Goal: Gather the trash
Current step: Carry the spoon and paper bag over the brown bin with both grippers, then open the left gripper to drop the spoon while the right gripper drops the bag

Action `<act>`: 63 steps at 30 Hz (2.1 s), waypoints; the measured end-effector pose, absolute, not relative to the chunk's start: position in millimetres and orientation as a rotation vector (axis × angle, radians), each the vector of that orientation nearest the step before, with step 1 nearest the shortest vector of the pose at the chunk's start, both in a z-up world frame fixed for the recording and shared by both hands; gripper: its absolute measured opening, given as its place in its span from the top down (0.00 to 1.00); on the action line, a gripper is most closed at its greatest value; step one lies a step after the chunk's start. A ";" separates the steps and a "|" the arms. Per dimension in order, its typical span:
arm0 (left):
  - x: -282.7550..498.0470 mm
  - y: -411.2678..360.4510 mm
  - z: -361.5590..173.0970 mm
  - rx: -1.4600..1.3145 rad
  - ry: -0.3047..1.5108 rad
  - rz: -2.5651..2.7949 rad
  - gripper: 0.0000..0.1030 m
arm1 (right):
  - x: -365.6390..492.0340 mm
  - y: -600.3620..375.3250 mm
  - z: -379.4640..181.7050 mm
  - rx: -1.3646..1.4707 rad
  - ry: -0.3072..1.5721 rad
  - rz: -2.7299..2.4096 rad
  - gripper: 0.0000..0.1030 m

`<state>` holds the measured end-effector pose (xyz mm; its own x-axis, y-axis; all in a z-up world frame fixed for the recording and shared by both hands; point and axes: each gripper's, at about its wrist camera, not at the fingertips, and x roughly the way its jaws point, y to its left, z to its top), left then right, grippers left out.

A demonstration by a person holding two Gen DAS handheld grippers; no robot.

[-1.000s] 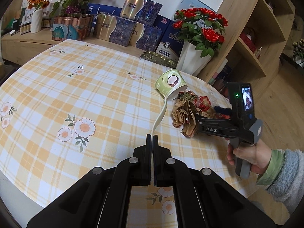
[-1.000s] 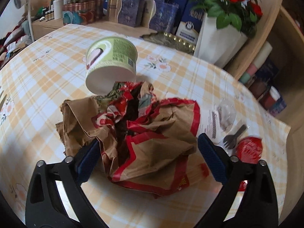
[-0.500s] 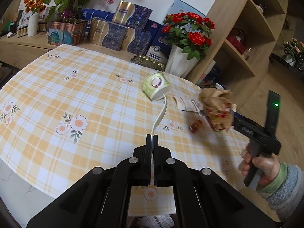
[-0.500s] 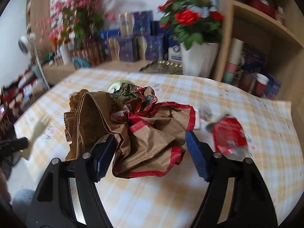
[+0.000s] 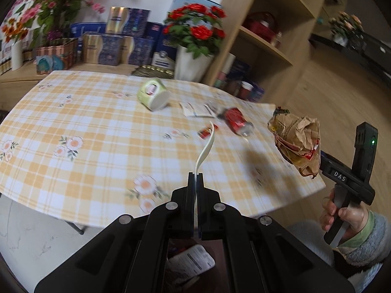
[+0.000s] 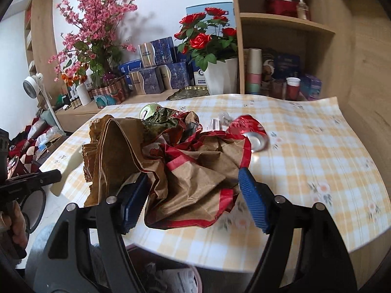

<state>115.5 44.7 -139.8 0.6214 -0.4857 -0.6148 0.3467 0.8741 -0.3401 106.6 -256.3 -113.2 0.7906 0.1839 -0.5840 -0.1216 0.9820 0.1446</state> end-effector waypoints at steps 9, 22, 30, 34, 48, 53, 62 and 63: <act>69.0 5.5 -168.6 -0.063 0.845 -0.587 0.98 | 42.5 -259.7 -111.3 0.092 0.600 0.147 0.29; 48.6 -26.2 -225.4 0.077 0.965 -0.660 0.98 | 19.2 -278.2 -120.9 0.140 0.615 0.117 0.29; 57.5 -38.5 -258.0 0.118 1.052 -0.677 0.98 | 22.7 -276.3 -130.7 0.150 0.645 0.120 0.29; 63.2 -43.0 -266.0 0.130 1.070 -0.679 0.98 | 23.2 -271.1 -134.1 0.145 0.657 0.127 0.29; 59.0 -5.4 -213.7 0.053 0.857 -0.576 0.45 | 22.8 -256.7 -144.3 0.123 0.701 0.171 0.29; 48.5 18.0 -183.3 0.042 0.719 -0.491 0.17 | 21.3 -241.5 -155.4 0.114 0.748 0.214 0.29; 38.7 66.6 -171.2 0.019 0.609 -0.288 0.06 | 17.9 -201.3 -187.4 0.097 0.899 0.337 0.28; 37.4 71.9 -173.3 0.008 0.609 -0.271 0.06 | 17.2 -196.6 -189.6 0.090 0.912 0.351 0.28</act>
